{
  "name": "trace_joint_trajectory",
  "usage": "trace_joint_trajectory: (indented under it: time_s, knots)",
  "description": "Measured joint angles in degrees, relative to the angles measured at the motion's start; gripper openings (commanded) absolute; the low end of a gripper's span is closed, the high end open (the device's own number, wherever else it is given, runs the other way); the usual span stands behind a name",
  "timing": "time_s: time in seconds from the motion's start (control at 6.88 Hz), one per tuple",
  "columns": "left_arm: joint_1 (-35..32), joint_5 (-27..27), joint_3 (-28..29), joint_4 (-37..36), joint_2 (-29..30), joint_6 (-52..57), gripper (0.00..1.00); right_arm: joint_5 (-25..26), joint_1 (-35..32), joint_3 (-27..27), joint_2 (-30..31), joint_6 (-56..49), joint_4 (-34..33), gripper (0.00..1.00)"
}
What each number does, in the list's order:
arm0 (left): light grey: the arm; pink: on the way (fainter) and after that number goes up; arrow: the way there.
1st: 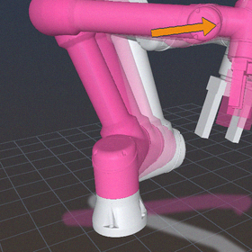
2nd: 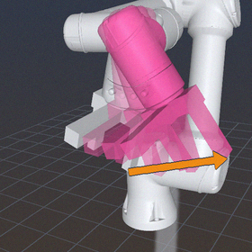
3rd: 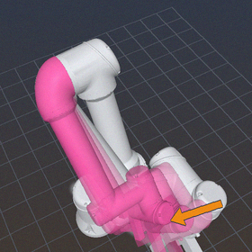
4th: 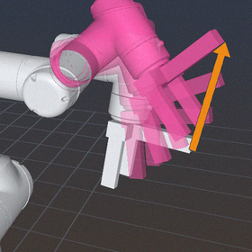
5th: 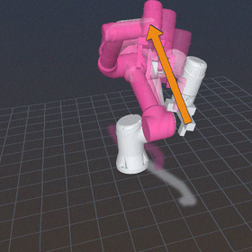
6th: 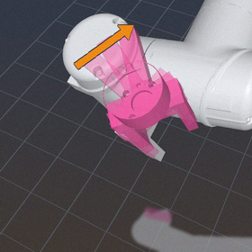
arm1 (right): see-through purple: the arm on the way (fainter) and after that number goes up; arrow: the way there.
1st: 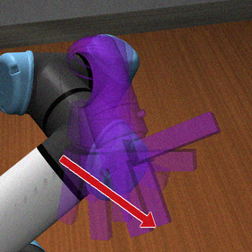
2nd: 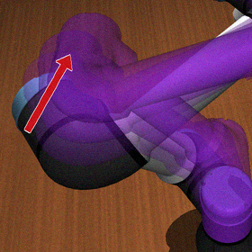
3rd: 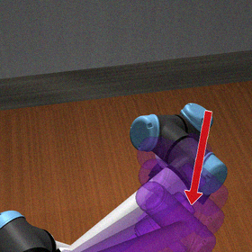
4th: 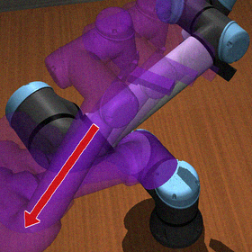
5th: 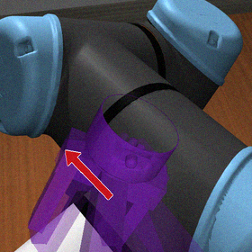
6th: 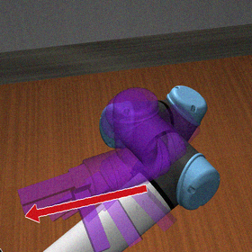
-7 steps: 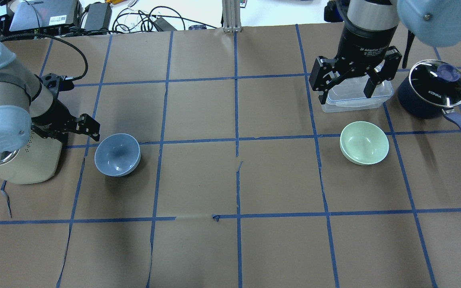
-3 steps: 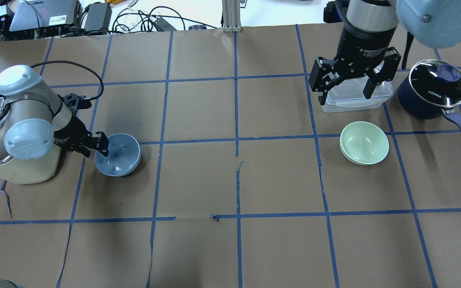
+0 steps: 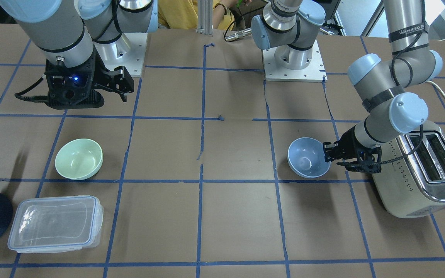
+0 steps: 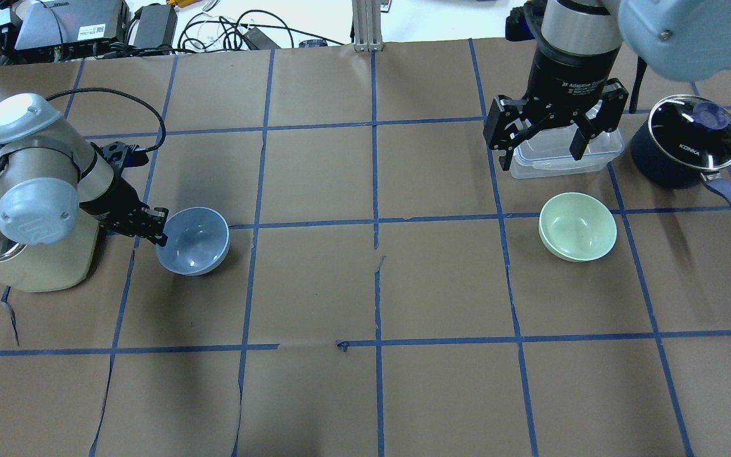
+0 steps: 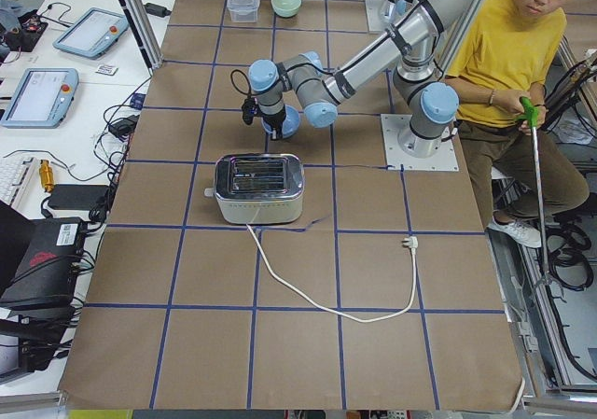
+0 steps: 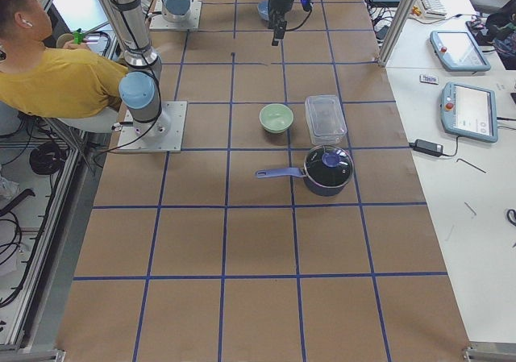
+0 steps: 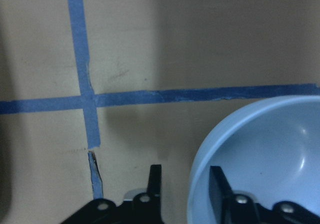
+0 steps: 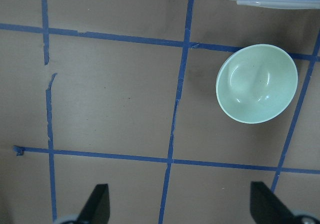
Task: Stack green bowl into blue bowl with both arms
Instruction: 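Grip the blue bowl rim and carry it toward the table center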
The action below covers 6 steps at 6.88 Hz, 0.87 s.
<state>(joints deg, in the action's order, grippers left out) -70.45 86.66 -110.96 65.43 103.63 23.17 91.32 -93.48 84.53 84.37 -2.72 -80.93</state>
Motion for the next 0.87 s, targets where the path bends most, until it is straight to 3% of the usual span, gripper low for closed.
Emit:
trace_joint_trajectory:
  time_s: [0.29, 0.44, 0.73, 0.87]
  knots:
    - [-5.9, -1.4, 5.4, 7.3, -2.4, -5.4, 0.00, 0.0, -0.1, 0.1, 0.0, 0.1, -0.9, 1.00]
    - [-11.9, -1.6, 8.1, 8.7, -2.6, -11.9, 0.00, 0.0, -0.1, 0.2, 0.0, 0.1, -1.2, 1.00]
    - [-24.0, -1.8, 10.2, 3.8, -0.8, -25.8, 0.00, 0.0, -0.3, 0.3, 0.0, 0.1, -1.6, 1.00]
    - [-26.9, -1.8, 10.4, -0.1, 1.1, -29.7, 0.00, 0.0, -0.7, 0.3, 0.0, 0.1, -1.7, 1.00]
